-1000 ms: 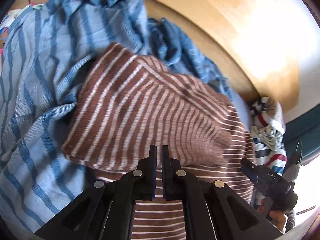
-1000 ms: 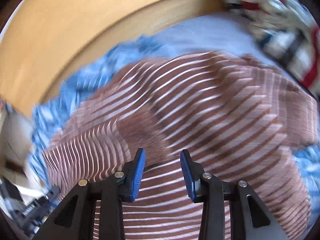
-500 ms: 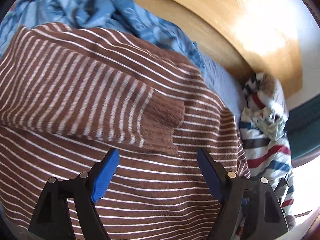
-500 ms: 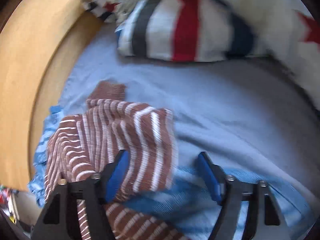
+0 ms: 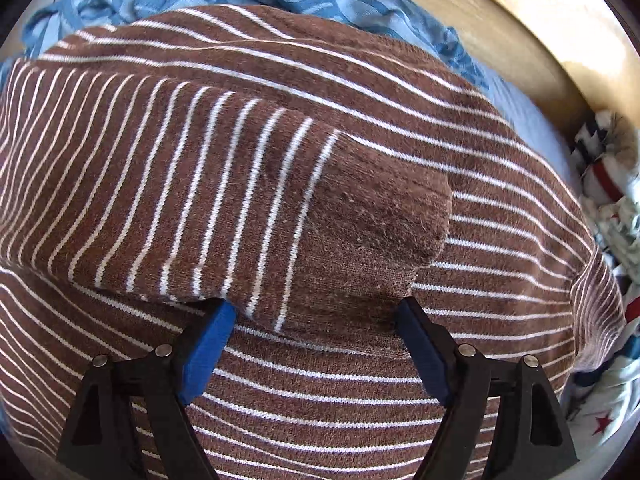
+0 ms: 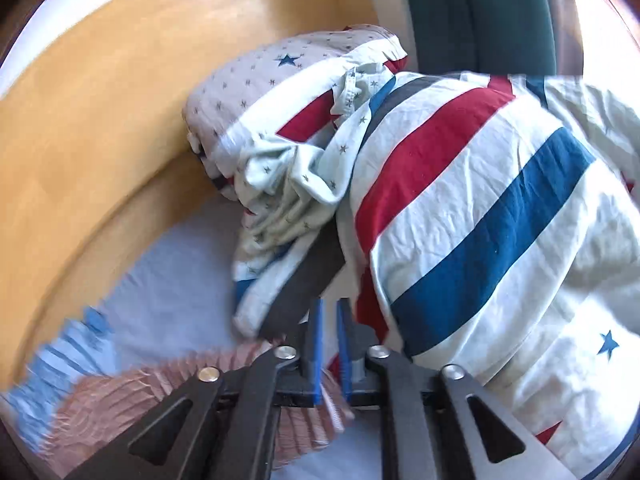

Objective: Fold clothes

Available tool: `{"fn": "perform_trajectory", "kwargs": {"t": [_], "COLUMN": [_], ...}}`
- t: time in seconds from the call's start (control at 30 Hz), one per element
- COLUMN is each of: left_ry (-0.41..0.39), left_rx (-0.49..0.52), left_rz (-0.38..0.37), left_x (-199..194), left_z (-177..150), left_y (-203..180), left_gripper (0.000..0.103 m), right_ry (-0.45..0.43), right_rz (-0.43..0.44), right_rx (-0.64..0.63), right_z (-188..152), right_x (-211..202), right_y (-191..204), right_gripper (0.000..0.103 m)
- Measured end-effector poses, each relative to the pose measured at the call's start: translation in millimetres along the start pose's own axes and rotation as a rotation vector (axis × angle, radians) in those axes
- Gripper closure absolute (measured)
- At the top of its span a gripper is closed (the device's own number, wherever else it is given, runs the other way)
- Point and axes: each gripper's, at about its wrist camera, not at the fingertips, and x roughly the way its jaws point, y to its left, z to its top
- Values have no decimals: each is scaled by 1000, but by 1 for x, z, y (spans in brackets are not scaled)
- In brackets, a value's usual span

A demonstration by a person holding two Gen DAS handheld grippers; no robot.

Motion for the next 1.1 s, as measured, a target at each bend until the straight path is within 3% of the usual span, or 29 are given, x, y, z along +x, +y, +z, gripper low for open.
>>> {"fn": "perform_trajectory", "kwargs": {"t": [0.07,0.13,0.17,0.23,0.3,0.33,0.43,0.5,0.53,0.57,0.6,0.8,0.87,0.93,1.0,1.07,1.1], "left_ry": [6,-3,-9,-21,-30,-26,-8,35,61,89,115,176,201,189,134,28,-20], "left_rx": [8,-17,-21,-25,47,103,282,371,402,417,412,309,279,188,96,12,-22], "left_rz": [-15,-80,-126,-223,-289,-300,-320,-329,-320,-295,-266,-298,-364,-502,-585,-585,-576], "left_x": [-2,-14,-20,-33,-43,-43,-42,-27,-15,0,16,29,23,8,-12,-35,-45], "left_z": [0,-2,-5,-10,-15,-19,-31,-40,-47,-50,-51,-38,-36,-35,-33,-30,-27], "left_y": [1,5,3,-2,-21,-34,-73,-95,-106,-115,-121,-122,-111,-83,-46,-2,19], "left_gripper": [20,22,23,23,25,32,63,77,79,79,79,79,79,79,67,34,29], "right_ry": [-10,19,86,269,382,393,336,275,234,189,143,22,-9,-33,-46,-17,29], "right_rz": [14,36,45,55,98,109,157,144,129,100,72,162,205,255,296,353,363], "right_rx": [24,46,51,88,157,195,263,205,160,134,108,52,-11,-86,-219,-385,-458], "right_z": [2,-11,-24,-55,-81,-87,-82,-65,-54,-44,-35,-24,-23,-24,-31,-53,-73], "right_x": [-6,-7,1,32,59,67,83,86,86,83,79,35,20,4,-12,-20,-15], "right_y": [-4,-9,-10,-13,-20,-23,-25,-17,-11,-9,-6,16,40,67,110,155,170], "right_gripper": [43,36,29,27,30,31,34,69,76,91,91,92,92,92,92,92,92]}}
